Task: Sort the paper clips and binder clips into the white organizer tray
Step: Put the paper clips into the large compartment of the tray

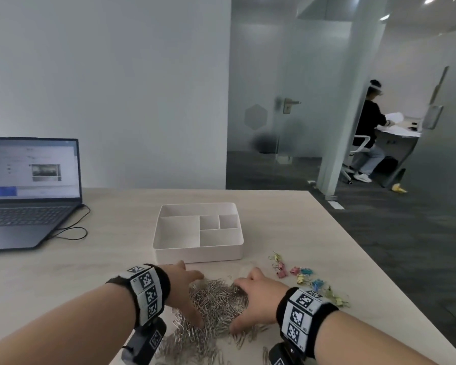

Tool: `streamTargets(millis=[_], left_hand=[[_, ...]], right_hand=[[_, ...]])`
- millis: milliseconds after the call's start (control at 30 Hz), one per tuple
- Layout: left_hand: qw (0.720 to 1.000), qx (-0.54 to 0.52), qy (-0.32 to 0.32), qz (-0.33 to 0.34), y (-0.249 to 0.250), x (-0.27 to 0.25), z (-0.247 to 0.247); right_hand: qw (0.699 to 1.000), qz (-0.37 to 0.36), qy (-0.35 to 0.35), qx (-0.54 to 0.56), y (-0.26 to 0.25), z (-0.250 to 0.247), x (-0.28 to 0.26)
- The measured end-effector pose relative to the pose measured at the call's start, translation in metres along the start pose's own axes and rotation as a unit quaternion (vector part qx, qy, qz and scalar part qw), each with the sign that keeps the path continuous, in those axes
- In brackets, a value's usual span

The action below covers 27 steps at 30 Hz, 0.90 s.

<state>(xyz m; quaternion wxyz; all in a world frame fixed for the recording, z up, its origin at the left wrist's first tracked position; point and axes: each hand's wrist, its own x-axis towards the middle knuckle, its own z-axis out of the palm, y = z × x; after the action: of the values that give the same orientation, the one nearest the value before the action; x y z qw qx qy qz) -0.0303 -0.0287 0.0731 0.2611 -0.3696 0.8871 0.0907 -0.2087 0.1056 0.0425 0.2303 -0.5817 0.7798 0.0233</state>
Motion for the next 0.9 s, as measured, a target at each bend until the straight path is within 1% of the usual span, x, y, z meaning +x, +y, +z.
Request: streamTargets(millis=[133,233,333,433,500,567,667,767,900], left_hand=[[0.999,0.017,0.011,0.036,0.017,0.002,-0.002],[0.997,0.009,0.042,0.058,0.026,0.01,-0.001],[0.996,-0.012,0.044,0.077,0.03,0.014,-0.003],[0.991,-0.091,0.026,0.095,0.026,0.021,-0.001],[0.985,-0.147,0.006,0.088,0.021,0.024,0.002],[0.981,-0.174,-0.011,0.085,0.016,0.024,0.003],[0.975,-0.198,-0.018,0.102,0.01,0.025,0.001],[0.964,-0.241,-0.015,0.113,0.0,0.028,-0.002],[0.935,-0.326,0.01,0.138,-0.016,0.034,-0.005]], right_hand=[[0.999,-0.016,-0.003,0.028,-0.007,-0.002,0.005],[0.997,-0.044,0.004,0.062,-0.008,-0.004,0.008],[0.995,-0.066,0.01,0.081,-0.005,-0.004,0.012],[0.992,-0.071,0.012,0.108,0.002,-0.001,0.017],[0.991,-0.068,0.009,0.118,0.006,0.0,0.019],[0.989,-0.067,-0.002,0.132,0.008,-0.001,0.02],[0.981,-0.066,-0.023,0.184,0.011,-0.004,0.023],[0.969,-0.065,-0.028,0.235,0.015,-0.007,0.026],[0.943,-0.072,-0.041,0.322,0.018,-0.017,0.026]])
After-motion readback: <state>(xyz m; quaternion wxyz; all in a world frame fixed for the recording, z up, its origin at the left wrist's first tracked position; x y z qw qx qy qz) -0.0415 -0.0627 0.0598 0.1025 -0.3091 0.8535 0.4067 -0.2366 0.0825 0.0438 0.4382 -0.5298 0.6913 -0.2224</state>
